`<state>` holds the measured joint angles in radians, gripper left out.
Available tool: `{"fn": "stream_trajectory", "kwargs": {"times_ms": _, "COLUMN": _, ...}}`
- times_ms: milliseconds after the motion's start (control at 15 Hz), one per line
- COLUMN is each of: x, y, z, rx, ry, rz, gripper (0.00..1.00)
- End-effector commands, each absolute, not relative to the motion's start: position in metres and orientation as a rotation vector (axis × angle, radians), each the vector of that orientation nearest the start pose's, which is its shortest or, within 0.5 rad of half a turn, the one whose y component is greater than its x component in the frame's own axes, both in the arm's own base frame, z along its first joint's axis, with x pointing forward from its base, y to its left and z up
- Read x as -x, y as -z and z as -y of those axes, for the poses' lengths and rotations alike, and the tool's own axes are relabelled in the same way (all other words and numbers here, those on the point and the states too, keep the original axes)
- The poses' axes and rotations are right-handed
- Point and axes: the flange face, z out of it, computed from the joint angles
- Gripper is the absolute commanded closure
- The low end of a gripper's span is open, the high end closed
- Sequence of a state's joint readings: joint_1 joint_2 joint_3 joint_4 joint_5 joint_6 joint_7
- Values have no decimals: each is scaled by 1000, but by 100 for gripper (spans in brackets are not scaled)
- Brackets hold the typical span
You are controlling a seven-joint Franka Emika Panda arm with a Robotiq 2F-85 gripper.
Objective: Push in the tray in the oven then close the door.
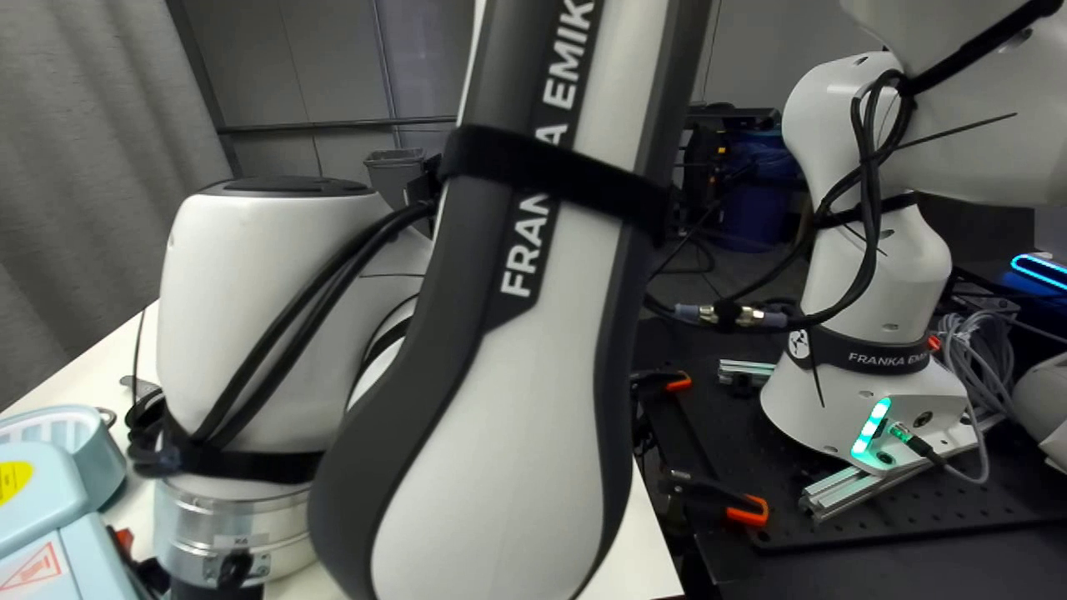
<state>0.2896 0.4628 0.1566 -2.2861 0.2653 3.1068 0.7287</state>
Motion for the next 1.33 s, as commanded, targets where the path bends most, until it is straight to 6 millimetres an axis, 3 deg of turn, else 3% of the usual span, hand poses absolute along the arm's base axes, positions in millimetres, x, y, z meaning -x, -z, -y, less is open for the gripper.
{"fn": "stream_trajectory", "kwargs": {"times_ms": 0, "x": -517, "y": -191, "z": -220, "rx": 2684, "ry": 356, "rz": -806, "gripper": 100}}
{"fn": "stream_trajectory", "kwargs": {"times_ms": 333, "x": -519, "y": -197, "z": -211, "rx": 2677, "ry": 388, "rz": -815, "gripper": 100}}
{"fn": "stream_trajectory", "kwargs": {"times_ms": 1267, "x": -526, "y": -201, "z": -210, "rx": 2597, "ry": 489, "rz": -784, "gripper": 100}}
